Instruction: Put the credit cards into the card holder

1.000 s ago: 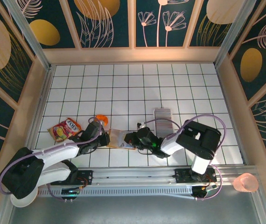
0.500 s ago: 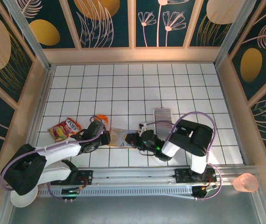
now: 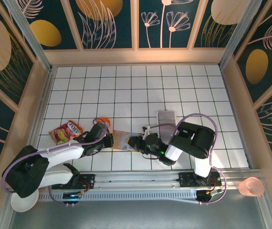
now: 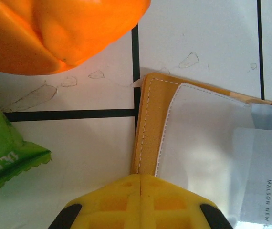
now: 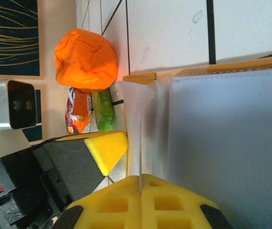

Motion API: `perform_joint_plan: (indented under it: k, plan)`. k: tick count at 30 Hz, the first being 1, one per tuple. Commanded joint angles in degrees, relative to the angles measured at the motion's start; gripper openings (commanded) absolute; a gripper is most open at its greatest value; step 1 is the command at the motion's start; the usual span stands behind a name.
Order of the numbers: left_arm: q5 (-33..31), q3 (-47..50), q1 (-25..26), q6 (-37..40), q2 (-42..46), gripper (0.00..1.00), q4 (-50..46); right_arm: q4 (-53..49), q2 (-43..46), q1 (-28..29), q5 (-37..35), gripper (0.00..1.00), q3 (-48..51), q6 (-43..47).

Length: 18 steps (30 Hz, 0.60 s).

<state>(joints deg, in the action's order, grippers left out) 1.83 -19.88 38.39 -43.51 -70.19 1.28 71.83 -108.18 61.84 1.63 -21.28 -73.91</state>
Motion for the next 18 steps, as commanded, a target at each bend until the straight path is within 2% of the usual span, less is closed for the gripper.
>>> perform_joint_plan:
  k: [1, 8, 18]
  plan:
    - [0.01, 1.51, 0.59, 0.81, -2.32, 0.04, -5.76, 0.93, -0.37, -0.23, -0.55, 0.0, -1.54, 0.58]
    - [0.7, 1.69, 0.79, 0.8, -2.4, 0.04, -5.23, -0.72, -0.48, 0.21, -1.63, 0.0, -3.66, 1.63]
    - [0.74, 1.7, 0.89, 0.81, -2.29, 0.04, -5.23, -11.23, 2.42, -0.49, -2.33, 0.0, -5.26, 7.7]
